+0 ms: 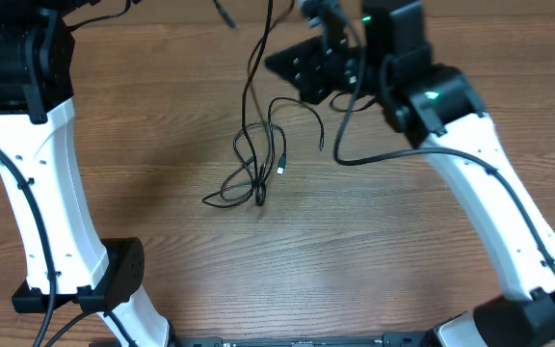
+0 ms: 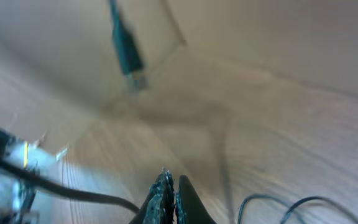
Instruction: Untangle cables
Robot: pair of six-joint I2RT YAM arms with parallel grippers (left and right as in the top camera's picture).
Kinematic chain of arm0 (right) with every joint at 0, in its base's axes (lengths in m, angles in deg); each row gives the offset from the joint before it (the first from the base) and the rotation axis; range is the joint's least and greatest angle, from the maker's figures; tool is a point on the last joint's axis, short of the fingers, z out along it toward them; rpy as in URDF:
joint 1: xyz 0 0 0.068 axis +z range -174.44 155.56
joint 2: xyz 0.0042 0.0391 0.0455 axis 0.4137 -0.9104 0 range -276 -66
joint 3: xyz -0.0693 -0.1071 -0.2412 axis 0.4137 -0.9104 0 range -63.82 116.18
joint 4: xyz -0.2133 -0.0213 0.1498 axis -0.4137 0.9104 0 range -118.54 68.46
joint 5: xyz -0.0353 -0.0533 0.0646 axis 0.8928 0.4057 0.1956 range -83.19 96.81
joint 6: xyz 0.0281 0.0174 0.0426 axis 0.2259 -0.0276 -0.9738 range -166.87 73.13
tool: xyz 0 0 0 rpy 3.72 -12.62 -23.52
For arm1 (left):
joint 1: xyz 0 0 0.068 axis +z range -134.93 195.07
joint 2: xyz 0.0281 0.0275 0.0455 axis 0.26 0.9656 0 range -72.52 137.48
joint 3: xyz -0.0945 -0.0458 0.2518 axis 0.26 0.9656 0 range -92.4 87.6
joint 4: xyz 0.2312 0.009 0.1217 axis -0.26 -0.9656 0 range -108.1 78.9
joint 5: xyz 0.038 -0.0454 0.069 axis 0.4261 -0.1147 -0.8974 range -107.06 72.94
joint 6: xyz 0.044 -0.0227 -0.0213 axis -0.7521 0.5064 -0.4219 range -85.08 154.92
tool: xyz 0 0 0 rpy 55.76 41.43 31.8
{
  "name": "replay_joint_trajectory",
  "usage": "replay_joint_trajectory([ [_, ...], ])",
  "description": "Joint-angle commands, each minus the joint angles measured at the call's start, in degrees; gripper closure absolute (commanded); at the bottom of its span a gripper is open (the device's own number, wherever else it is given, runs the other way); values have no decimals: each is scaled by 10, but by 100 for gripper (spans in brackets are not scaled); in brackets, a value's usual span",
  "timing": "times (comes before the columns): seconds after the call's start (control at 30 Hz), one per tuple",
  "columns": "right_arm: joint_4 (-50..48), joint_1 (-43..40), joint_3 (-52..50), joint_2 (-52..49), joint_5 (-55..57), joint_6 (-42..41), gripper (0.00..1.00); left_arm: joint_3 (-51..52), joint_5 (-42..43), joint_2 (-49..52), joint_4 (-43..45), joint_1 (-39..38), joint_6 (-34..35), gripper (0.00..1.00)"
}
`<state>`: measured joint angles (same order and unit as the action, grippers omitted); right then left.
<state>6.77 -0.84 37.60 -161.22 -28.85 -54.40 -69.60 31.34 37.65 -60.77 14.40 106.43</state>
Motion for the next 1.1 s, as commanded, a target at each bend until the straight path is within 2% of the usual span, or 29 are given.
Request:
replay_joint_trajectory([
  [0.0,1,-16,0,47,5,-33,96,-4,7,0,2,-1,-28,96],
  [0.03,6,-16,-1,48,5,-33,86,-4,7,0,2,-1,-27,96],
  [0.1,20,-16,-1,48,5,-33,57,-4,6,0,2,-1,-22,96],
  [0.13,27,-14,-1,47,4,-31,48,-4,6,0,2,-1,-21,96],
  [0.17,32,-11,-1,47,0,-31,43,-4,6,0,2,-1,-21,96],
  [0.23,36,-7,-1,47,-26,-29,38,-4,4,0,2,-1,-16,96],
  [0.37,31,2,-1,47,-78,-29,38,-4,-14,0,-1,-1,-4,96],
  [0.53,31,29,-1,47,-79,-29,39,-4,-16,0,-3,-4,26,96],
  [0.7,34,60,-1,47,38,-23,38,-4,-16,0,-3,-12,31,96],
  [0.87,20,60,-1,43,52,-23,39,-4,-1,0,-3,-17,31,96],
  [0.97,7,60,-1,41,52,-23,48,-4,-1,0,-5,-23,31,96],
  [1.07,-1,60,-1,37,52,-25,61,-4,-1,0,-11,-33,35,96],
])
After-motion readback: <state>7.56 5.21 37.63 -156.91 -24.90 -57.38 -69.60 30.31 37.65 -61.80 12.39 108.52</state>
